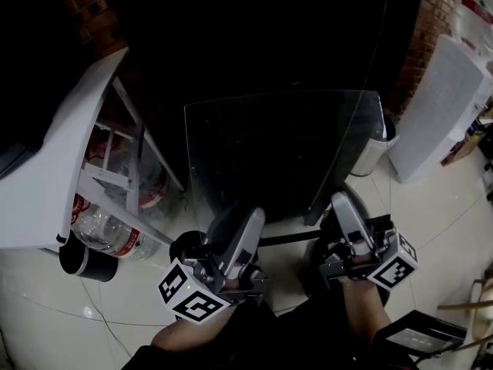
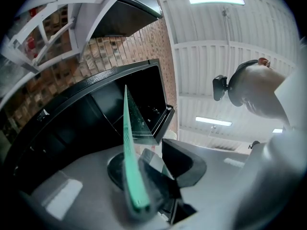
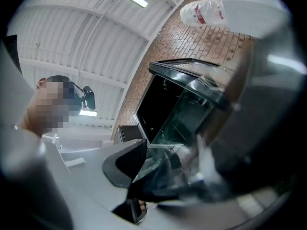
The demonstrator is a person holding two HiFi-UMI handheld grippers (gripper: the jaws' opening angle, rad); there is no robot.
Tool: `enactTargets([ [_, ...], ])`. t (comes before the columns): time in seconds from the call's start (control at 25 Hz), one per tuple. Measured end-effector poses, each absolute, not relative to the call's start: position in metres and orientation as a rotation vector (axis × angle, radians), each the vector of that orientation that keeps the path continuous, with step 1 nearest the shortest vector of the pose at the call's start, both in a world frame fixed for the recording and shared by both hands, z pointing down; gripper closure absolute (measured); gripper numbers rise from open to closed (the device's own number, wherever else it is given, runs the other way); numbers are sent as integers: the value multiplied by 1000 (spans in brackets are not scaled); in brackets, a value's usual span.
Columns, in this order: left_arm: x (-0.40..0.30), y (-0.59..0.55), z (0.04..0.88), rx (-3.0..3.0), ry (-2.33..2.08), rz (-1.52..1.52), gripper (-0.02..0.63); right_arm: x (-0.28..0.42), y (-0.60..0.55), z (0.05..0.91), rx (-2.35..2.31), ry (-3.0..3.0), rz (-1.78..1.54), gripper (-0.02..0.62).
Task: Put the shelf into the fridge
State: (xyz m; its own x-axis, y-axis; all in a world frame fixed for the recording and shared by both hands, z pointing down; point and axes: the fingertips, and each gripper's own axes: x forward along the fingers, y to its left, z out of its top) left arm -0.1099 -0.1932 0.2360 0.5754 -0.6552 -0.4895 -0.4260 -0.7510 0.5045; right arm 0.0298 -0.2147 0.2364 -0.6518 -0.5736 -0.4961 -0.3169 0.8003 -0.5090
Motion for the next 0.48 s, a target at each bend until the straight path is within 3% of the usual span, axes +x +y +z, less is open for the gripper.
enactTargets([
  [0.48,-120,-214,272,2392,-921,-922,532,18,-238,273,-678,2326,-613,503],
])
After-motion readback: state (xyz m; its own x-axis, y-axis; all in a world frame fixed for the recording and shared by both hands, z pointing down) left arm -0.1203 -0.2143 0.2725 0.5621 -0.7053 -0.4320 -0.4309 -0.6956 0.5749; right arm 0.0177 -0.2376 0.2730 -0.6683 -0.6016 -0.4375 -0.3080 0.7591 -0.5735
